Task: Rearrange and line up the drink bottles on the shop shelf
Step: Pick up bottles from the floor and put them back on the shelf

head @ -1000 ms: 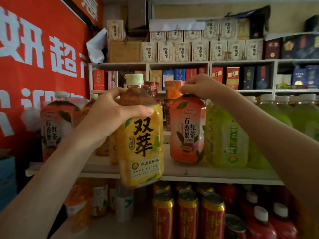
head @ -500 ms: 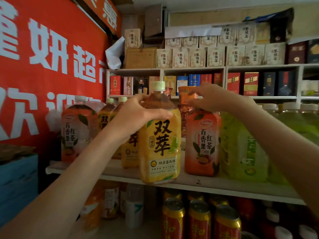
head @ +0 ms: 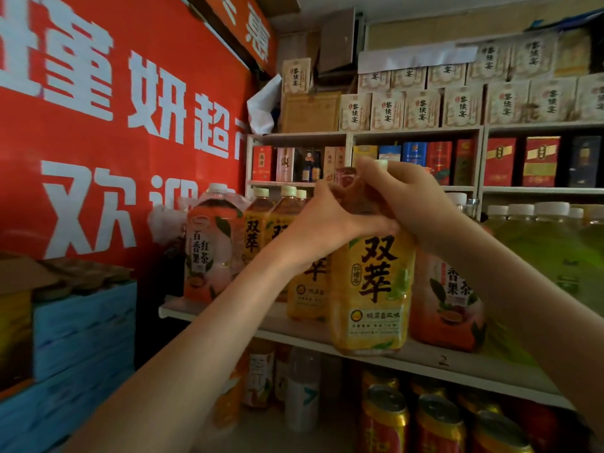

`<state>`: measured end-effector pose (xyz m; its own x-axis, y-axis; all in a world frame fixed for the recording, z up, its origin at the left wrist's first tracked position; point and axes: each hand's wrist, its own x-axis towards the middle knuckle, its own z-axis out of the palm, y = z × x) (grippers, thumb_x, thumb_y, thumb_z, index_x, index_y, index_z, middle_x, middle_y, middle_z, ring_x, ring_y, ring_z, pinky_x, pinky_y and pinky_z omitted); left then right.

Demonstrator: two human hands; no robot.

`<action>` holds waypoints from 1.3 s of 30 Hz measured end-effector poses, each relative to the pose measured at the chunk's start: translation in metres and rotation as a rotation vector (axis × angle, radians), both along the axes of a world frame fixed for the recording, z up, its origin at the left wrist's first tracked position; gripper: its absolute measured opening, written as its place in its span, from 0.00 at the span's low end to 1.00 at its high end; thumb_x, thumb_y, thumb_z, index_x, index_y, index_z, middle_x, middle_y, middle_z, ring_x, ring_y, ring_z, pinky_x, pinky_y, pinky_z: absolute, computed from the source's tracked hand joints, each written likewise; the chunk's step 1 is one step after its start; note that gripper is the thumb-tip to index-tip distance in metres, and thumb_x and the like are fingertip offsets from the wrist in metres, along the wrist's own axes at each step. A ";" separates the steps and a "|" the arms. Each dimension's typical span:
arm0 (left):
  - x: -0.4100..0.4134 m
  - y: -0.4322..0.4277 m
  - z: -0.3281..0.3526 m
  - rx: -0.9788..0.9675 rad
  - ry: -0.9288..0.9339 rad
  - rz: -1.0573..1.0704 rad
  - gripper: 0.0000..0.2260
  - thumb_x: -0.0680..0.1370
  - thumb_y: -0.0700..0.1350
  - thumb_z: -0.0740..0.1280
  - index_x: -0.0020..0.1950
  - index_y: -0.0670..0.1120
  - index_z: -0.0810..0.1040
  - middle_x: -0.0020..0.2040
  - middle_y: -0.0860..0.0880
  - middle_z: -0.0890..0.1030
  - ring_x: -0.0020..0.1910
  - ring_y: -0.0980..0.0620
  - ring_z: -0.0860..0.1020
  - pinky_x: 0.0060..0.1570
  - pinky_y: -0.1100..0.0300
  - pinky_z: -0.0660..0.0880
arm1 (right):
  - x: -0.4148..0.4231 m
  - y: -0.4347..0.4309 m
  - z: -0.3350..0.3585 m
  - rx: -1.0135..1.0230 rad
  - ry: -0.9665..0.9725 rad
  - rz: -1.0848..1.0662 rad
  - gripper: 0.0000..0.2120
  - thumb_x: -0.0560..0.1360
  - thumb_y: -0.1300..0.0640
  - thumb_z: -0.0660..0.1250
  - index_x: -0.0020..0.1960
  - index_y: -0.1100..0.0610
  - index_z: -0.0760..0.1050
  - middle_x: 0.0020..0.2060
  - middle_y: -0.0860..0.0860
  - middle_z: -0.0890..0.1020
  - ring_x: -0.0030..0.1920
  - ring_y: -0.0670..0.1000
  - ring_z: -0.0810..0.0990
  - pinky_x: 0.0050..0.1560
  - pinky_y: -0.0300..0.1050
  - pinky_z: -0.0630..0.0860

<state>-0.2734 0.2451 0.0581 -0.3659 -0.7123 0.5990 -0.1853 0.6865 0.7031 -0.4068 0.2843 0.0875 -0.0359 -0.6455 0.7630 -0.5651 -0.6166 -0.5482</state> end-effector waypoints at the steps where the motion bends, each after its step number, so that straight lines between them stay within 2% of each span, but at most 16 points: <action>1: 0.002 0.000 -0.001 0.000 -0.008 -0.022 0.40 0.58 0.62 0.78 0.62 0.54 0.60 0.52 0.58 0.76 0.49 0.62 0.76 0.40 0.69 0.69 | 0.000 0.000 -0.001 -0.019 -0.015 -0.018 0.22 0.74 0.39 0.62 0.39 0.57 0.80 0.33 0.50 0.83 0.32 0.46 0.80 0.38 0.45 0.77; 3: 0.008 0.000 -0.002 0.001 0.012 -0.071 0.38 0.62 0.62 0.75 0.62 0.55 0.58 0.52 0.59 0.76 0.48 0.64 0.77 0.40 0.71 0.68 | -0.002 0.000 0.000 -0.027 -0.046 -0.042 0.23 0.74 0.39 0.62 0.39 0.59 0.79 0.32 0.53 0.82 0.32 0.49 0.80 0.39 0.47 0.78; 5: 0.020 -0.002 -0.006 -0.063 0.106 -0.038 0.31 0.66 0.64 0.71 0.61 0.53 0.63 0.51 0.59 0.78 0.46 0.69 0.77 0.41 0.72 0.67 | -0.007 0.001 0.000 0.008 -0.136 -0.026 0.24 0.73 0.39 0.63 0.41 0.61 0.78 0.30 0.53 0.80 0.31 0.51 0.79 0.38 0.48 0.79; 7: 0.037 -0.011 -0.014 -0.227 0.274 0.173 0.22 0.71 0.62 0.68 0.58 0.52 0.69 0.51 0.59 0.77 0.46 0.70 0.76 0.43 0.72 0.69 | -0.011 0.001 0.002 0.053 -0.258 -0.001 0.23 0.74 0.40 0.64 0.42 0.61 0.78 0.28 0.50 0.79 0.28 0.49 0.78 0.35 0.46 0.79; 9: 0.061 -0.025 -0.025 -0.390 0.412 0.505 0.18 0.72 0.58 0.69 0.56 0.52 0.71 0.53 0.59 0.74 0.51 0.65 0.74 0.48 0.70 0.70 | -0.010 0.000 0.003 0.072 -0.321 0.012 0.21 0.74 0.40 0.65 0.42 0.59 0.79 0.27 0.49 0.80 0.27 0.48 0.78 0.33 0.44 0.79; 11: 0.087 -0.046 -0.035 -0.431 0.363 0.799 0.26 0.70 0.57 0.71 0.63 0.50 0.68 0.62 0.53 0.70 0.62 0.54 0.69 0.59 0.59 0.68 | -0.003 -0.001 0.007 0.064 -0.297 -0.005 0.22 0.73 0.39 0.64 0.42 0.59 0.79 0.30 0.51 0.80 0.30 0.50 0.79 0.37 0.47 0.79; 13: 0.110 -0.068 -0.044 -0.295 0.196 0.967 0.41 0.66 0.61 0.74 0.71 0.47 0.59 0.71 0.45 0.61 0.71 0.44 0.59 0.68 0.46 0.62 | 0.009 -0.002 0.010 0.040 -0.276 -0.008 0.21 0.73 0.39 0.64 0.40 0.58 0.78 0.28 0.49 0.79 0.28 0.47 0.79 0.34 0.43 0.79; 16: 0.135 -0.095 -0.062 -0.108 0.108 0.908 0.56 0.59 0.65 0.76 0.75 0.49 0.46 0.76 0.43 0.53 0.74 0.41 0.55 0.70 0.43 0.58 | 0.033 -0.008 0.015 0.023 -0.284 0.000 0.19 0.74 0.40 0.64 0.39 0.56 0.77 0.26 0.46 0.78 0.25 0.43 0.78 0.29 0.38 0.76; 19: 0.140 -0.111 -0.076 0.064 0.145 0.731 0.61 0.56 0.64 0.78 0.74 0.54 0.39 0.74 0.40 0.59 0.70 0.40 0.64 0.64 0.45 0.66 | 0.056 -0.018 0.019 0.036 -0.295 0.027 0.20 0.74 0.40 0.64 0.40 0.57 0.77 0.33 0.51 0.78 0.32 0.49 0.78 0.38 0.46 0.79; 21: 0.137 -0.118 -0.082 0.081 0.165 0.730 0.58 0.57 0.63 0.78 0.74 0.53 0.42 0.71 0.40 0.64 0.66 0.40 0.69 0.57 0.49 0.70 | 0.071 -0.025 0.020 0.038 -0.300 0.026 0.20 0.74 0.40 0.64 0.41 0.58 0.78 0.34 0.53 0.78 0.33 0.51 0.78 0.43 0.50 0.80; 24: 0.141 -0.127 -0.084 0.052 0.190 0.785 0.52 0.59 0.62 0.78 0.73 0.46 0.52 0.68 0.40 0.68 0.63 0.40 0.71 0.51 0.51 0.71 | 0.089 -0.043 0.016 0.034 -0.319 0.015 0.18 0.73 0.40 0.65 0.37 0.55 0.75 0.31 0.50 0.78 0.33 0.50 0.79 0.40 0.48 0.81; 27: 0.151 -0.130 -0.084 0.042 0.278 0.786 0.51 0.58 0.64 0.77 0.70 0.44 0.56 0.64 0.42 0.72 0.60 0.42 0.74 0.52 0.50 0.75 | 0.097 -0.063 0.013 0.035 -0.344 -0.004 0.18 0.72 0.40 0.67 0.36 0.55 0.75 0.25 0.46 0.77 0.28 0.45 0.78 0.32 0.40 0.79; 30: 0.168 -0.125 -0.072 0.073 0.458 0.829 0.48 0.60 0.62 0.76 0.69 0.45 0.56 0.64 0.42 0.71 0.60 0.42 0.73 0.51 0.53 0.72 | 0.103 -0.081 0.013 0.050 -0.381 -0.008 0.19 0.71 0.40 0.67 0.37 0.56 0.77 0.30 0.49 0.79 0.32 0.49 0.80 0.37 0.44 0.81; 34: 0.198 -0.109 -0.051 0.002 0.608 0.750 0.44 0.56 0.61 0.74 0.64 0.49 0.58 0.61 0.46 0.72 0.57 0.47 0.74 0.53 0.52 0.75 | 0.117 -0.101 0.014 0.021 -0.323 -0.041 0.19 0.72 0.39 0.67 0.36 0.55 0.77 0.27 0.46 0.78 0.26 0.43 0.78 0.29 0.35 0.78; 36: 0.208 -0.098 -0.045 -0.058 0.628 0.723 0.41 0.57 0.59 0.75 0.62 0.49 0.59 0.59 0.48 0.73 0.53 0.50 0.75 0.47 0.58 0.75 | 0.125 -0.111 0.013 0.027 -0.310 -0.040 0.17 0.72 0.40 0.67 0.35 0.54 0.76 0.27 0.46 0.78 0.27 0.43 0.78 0.29 0.36 0.78; 39: 0.212 -0.083 -0.042 -0.158 0.604 0.732 0.36 0.61 0.55 0.77 0.59 0.50 0.58 0.52 0.55 0.72 0.45 0.63 0.73 0.36 0.71 0.68 | 0.135 -0.128 0.009 0.047 -0.306 -0.023 0.18 0.73 0.41 0.66 0.33 0.53 0.73 0.27 0.46 0.76 0.29 0.44 0.77 0.31 0.37 0.77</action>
<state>-0.0610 0.1619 0.0161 0.5394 -0.5361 0.6494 -0.2427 0.6394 0.7295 -0.2717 0.1567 0.0966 -0.2740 -0.6764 0.6837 -0.3828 -0.5755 -0.7227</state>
